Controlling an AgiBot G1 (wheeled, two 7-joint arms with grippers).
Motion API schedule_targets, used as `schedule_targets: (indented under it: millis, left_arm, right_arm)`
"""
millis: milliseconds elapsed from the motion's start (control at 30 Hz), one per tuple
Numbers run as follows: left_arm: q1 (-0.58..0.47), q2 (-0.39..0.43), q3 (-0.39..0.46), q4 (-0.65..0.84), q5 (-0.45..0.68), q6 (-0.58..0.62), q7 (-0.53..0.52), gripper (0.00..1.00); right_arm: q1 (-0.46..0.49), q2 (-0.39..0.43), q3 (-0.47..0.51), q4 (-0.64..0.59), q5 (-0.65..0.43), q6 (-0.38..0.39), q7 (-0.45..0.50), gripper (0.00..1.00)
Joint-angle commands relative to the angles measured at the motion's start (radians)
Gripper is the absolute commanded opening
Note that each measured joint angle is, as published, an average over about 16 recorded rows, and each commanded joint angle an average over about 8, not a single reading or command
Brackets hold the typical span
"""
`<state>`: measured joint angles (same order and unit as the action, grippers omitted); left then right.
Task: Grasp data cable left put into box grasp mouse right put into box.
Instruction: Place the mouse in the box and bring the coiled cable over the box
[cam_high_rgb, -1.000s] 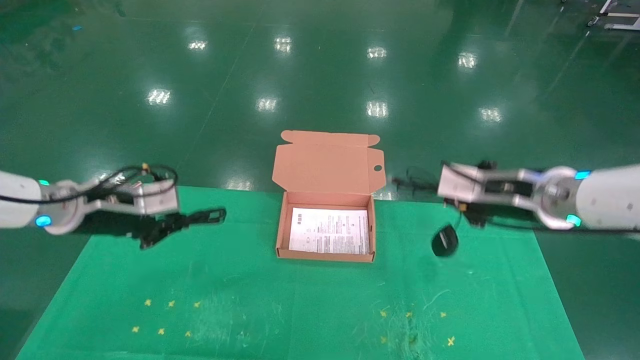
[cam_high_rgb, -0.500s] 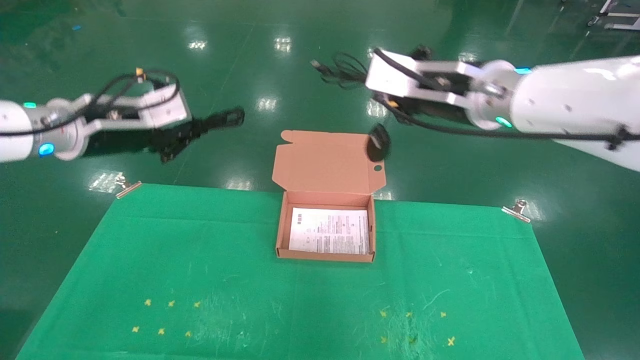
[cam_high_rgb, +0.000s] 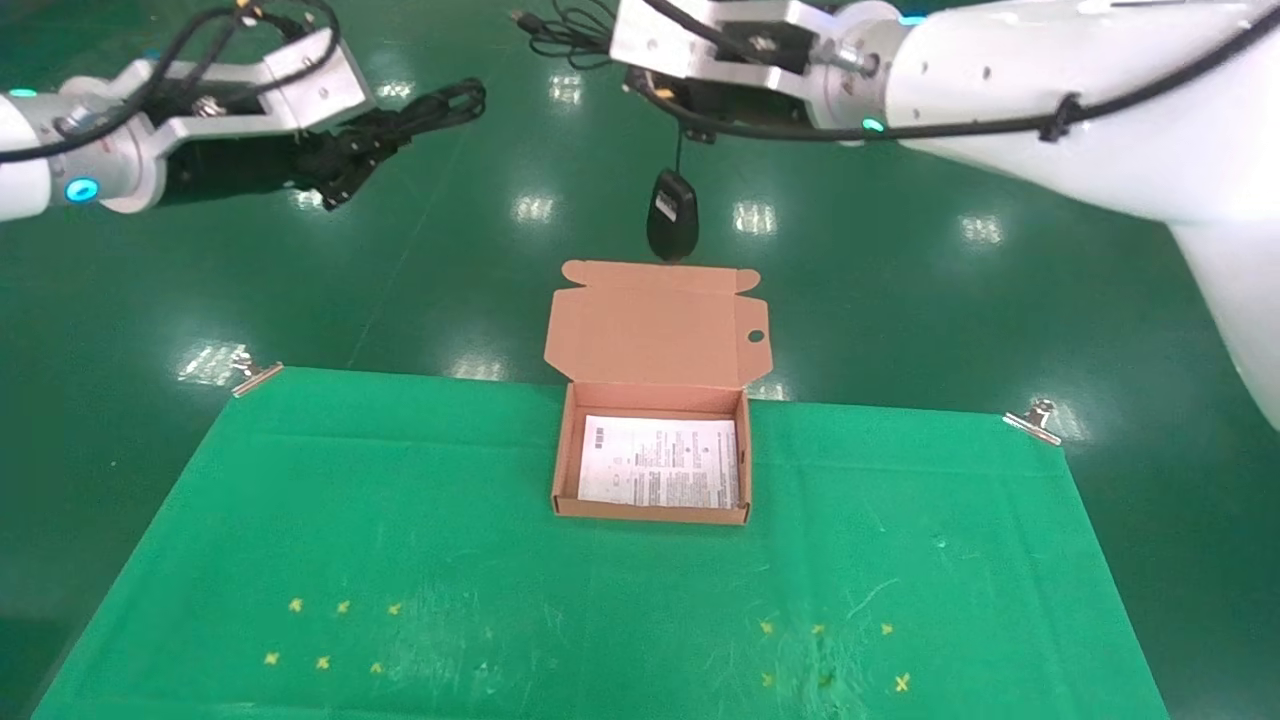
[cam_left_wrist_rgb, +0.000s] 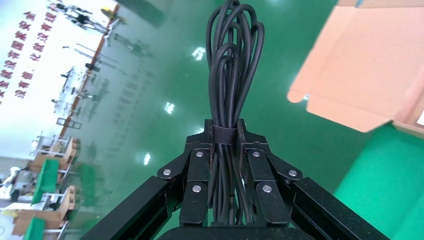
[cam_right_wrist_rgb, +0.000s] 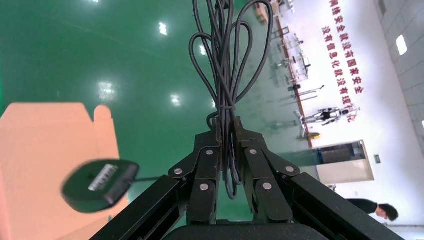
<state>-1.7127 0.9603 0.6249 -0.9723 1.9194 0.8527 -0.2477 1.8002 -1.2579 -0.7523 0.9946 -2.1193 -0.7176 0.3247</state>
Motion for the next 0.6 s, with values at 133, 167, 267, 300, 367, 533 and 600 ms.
schedule_targets:
  millis: [133, 167, 267, 300, 367, 533, 600]
  left_arm:
    - [-0.01, 0.004, -0.004, 0.004, 0.005, -0.012, -0.007, 0.0]
    - [-0.01, 0.004, -0.004, 0.004, 0.005, -0.012, -0.007, 0.0]
    - [-0.007, 0.004, -0.002, 0.008, 0.009, -0.012, -0.006, 0.0]
    - [-0.004, 0.003, 0.0, 0.01, 0.011, -0.011, -0.006, 0.0]
    - [0.001, 0.003, 0.005, 0.016, 0.018, -0.009, -0.006, 0.0]
    - [0.012, 0.003, 0.02, 0.035, 0.049, -0.004, -0.018, 0.0]
    - [0.017, 0.002, 0.027, 0.041, 0.066, -0.001, -0.025, 0.0]
  right_arm:
    - [0.019, -0.028, -0.002, -0.048, 0.028, 0.018, -0.043, 0.0]
    - [0.019, -0.031, -0.003, -0.052, 0.03, 0.019, -0.046, 0.0]
    - [0.015, -0.04, -0.007, -0.064, 0.036, 0.021, -0.052, 0.0]
    - [0.011, -0.042, -0.009, -0.067, 0.037, 0.02, -0.052, 0.0]
    - [0.002, -0.047, -0.012, -0.075, 0.04, 0.019, -0.054, 0.0]
    - [-0.022, -0.062, -0.024, -0.108, 0.051, 0.018, -0.061, 0.0]
    - [-0.031, -0.069, -0.031, -0.122, 0.057, 0.018, -0.066, 0.0]
